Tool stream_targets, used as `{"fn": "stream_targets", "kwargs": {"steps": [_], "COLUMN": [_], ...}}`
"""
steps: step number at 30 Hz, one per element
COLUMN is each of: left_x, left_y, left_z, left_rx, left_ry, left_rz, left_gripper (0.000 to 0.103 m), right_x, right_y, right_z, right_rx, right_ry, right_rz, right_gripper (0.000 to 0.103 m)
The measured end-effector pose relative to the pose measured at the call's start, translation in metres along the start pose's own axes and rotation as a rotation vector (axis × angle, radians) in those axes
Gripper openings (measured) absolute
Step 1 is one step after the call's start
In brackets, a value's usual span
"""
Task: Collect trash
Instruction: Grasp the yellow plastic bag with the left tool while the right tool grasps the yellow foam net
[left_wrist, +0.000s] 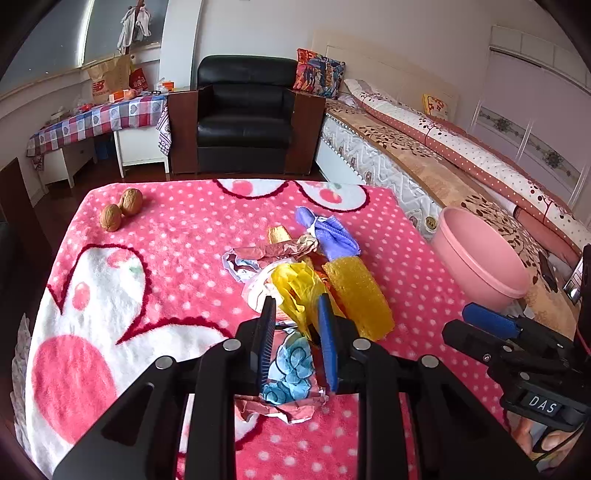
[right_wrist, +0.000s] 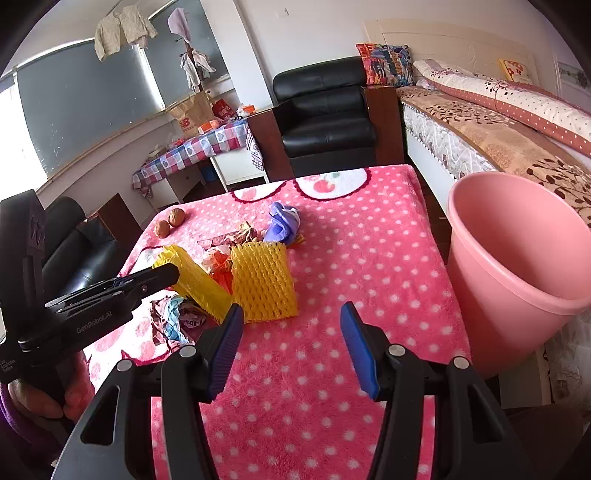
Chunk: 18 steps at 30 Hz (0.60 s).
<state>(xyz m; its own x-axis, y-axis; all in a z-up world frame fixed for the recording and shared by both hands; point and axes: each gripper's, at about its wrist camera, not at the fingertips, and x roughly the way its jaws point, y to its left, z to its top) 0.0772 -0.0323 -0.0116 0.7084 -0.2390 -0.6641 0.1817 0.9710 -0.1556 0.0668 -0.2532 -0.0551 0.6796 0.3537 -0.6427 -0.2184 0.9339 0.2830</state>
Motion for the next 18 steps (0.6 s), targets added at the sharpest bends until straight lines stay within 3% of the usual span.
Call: {"fn": "stream_targets", "kwargs": {"steps": [2,4,14,18], "left_x": [0.0,-0.002,-0.041,-0.054], "left_y": [0.0,0.003,0.02,0.026], "left_z": [0.001,0.003,0.02,0.024], "left_rx": [-0.005,-0.018,-0.08,-0.086], "left_ry": [-0.007,-0.012,-0.103,-0.137], "left_rz": [-0.006,-0.025,-0.052,-0.044], "left_gripper": [0.01,0.004,0.003,0.003], "right_x": [0.002,0.003,0.033,0.057], "right_y": [0.001,0.002,0.002,0.002], "right_z": [0.001,0.002,0.02,0.027], "right_rx": [-0.002,-0.005,0.031,0.029], "right_ry": [0.004,0.007,0.069,0.111], "right_rz": [0.005,0.011,0.105,0.098], "right_gripper": [0.054,0.054,0.054,0.054]}}
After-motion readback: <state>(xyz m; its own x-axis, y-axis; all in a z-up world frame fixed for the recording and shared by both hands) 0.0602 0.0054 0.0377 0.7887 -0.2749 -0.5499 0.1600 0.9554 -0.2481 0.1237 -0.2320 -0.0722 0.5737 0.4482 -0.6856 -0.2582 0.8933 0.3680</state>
